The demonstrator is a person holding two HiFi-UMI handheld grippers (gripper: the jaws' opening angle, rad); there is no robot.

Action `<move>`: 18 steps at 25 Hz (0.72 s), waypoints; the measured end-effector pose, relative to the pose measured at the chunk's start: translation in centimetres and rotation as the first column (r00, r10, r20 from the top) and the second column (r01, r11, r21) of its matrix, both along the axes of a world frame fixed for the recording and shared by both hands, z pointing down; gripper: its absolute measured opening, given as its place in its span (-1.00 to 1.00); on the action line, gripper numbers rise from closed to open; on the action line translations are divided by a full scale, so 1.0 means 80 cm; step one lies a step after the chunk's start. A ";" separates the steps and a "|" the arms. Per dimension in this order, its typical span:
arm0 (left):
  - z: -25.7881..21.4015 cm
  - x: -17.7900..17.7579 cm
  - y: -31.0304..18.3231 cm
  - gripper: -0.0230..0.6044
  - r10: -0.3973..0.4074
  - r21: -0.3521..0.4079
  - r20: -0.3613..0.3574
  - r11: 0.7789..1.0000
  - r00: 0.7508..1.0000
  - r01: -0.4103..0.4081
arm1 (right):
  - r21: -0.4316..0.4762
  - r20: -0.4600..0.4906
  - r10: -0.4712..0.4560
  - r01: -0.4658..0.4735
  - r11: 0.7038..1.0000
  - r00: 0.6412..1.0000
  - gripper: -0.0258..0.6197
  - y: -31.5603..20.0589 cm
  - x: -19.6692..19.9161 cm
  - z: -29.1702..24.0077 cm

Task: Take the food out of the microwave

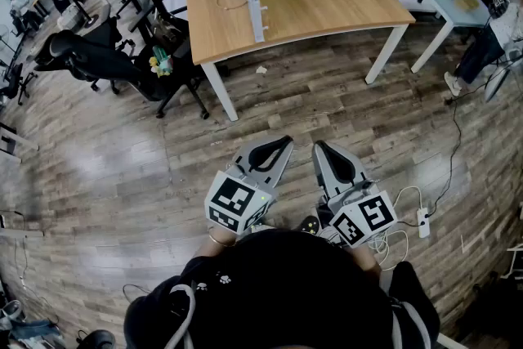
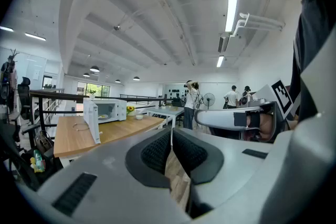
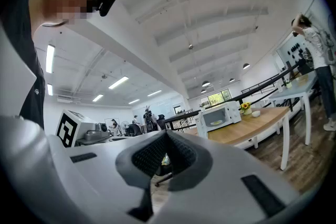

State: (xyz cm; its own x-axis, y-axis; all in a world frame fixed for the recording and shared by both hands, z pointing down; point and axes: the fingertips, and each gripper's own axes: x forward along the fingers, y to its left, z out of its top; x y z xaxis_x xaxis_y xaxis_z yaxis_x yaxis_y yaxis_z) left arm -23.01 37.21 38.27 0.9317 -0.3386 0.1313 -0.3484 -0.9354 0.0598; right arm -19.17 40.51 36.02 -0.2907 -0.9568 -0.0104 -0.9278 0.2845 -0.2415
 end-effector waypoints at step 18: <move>0.001 0.025 0.012 -0.86 0.026 -0.007 0.003 1.000 1.000 -0.026 | -0.004 0.060 0.046 -0.046 0.999 0.997 -0.92 0.012 0.034 0.005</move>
State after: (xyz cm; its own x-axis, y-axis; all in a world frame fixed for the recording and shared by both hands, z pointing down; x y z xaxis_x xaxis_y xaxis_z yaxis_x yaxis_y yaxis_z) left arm -21.03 38.14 38.34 0.9399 -0.3132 0.1362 -0.3240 -0.9438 0.0655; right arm -16.44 41.43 36.38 -0.2451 -0.9692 -0.0241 -0.9238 0.2410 -0.2976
